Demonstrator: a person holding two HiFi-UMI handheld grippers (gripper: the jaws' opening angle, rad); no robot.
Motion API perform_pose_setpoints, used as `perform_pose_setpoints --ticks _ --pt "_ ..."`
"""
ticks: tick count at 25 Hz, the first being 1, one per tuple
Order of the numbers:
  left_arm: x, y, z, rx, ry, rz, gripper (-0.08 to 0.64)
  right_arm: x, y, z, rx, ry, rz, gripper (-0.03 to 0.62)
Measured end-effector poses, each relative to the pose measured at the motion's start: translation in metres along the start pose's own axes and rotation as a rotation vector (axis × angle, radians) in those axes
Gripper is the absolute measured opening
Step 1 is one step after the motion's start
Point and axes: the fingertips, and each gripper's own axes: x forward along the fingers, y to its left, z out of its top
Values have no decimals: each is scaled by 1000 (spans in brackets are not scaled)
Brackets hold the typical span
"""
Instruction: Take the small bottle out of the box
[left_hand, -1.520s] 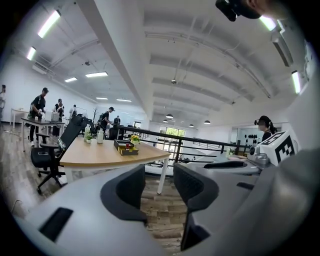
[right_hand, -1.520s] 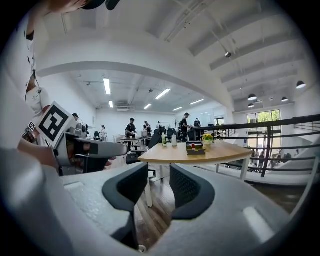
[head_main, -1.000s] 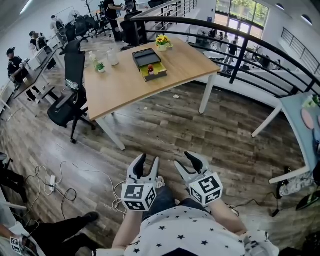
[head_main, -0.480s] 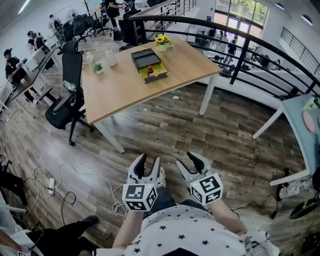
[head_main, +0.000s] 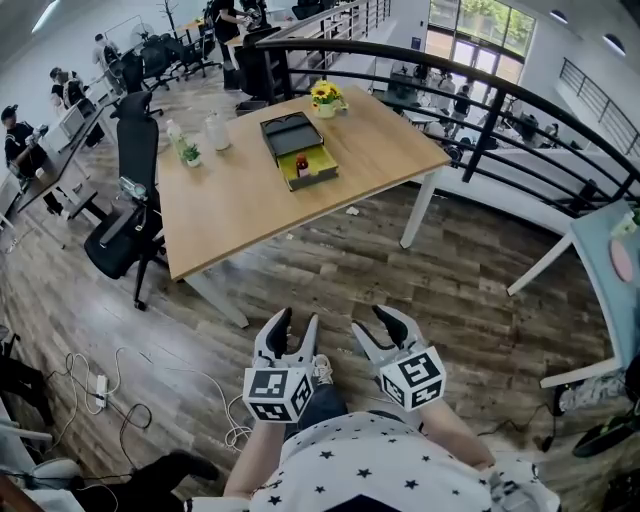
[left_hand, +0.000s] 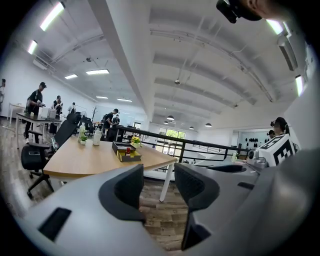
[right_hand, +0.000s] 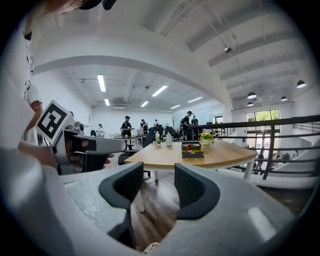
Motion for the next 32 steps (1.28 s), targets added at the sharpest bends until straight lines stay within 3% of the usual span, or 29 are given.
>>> perform_pose_setpoints --ticks 14,32 --pt "103 66 49 5 36 -14 173 109 -58 47 23 14 -3 179" --pt "210 148 86 12 41 -41 173 230 -111 84 17 3 -29 179"
